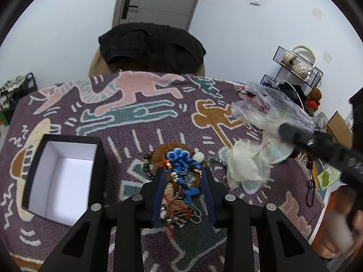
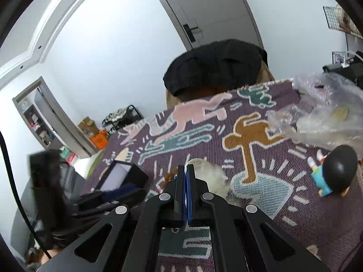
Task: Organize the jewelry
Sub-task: 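Lift the blue bracelet with the left tool and lower it into the black box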
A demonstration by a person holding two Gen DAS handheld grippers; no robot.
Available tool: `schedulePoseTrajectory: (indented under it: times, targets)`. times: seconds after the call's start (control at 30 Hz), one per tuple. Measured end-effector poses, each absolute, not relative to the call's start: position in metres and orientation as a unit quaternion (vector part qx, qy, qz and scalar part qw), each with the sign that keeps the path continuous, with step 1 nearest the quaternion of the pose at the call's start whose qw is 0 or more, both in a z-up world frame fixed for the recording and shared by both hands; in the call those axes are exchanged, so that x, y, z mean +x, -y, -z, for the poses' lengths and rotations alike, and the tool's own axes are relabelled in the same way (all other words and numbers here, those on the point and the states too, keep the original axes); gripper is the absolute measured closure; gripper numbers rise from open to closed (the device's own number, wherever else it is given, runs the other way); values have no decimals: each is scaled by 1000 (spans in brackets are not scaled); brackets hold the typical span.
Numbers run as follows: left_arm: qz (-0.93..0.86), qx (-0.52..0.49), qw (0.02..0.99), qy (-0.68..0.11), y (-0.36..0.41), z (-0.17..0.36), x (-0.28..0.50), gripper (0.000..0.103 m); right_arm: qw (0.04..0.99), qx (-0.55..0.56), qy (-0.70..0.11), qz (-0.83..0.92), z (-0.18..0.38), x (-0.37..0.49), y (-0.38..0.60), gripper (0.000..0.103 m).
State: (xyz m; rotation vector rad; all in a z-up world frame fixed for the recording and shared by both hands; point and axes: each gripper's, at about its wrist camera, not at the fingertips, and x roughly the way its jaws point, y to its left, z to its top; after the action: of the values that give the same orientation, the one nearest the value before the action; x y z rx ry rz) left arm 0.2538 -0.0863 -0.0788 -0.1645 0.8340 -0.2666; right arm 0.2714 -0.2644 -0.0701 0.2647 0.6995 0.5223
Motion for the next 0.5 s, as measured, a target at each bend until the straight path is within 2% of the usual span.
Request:
schedulePoseTrajectory:
  times: [0.23, 0.5]
  targets:
    - [141, -63, 894, -421, 108, 89, 267, 71, 907, 136, -316, -242, 47, 256, 284, 101]
    - [140, -24, 878, -457, 136, 113, 282, 71, 911, 156, -306, -227, 47, 241, 308, 101]
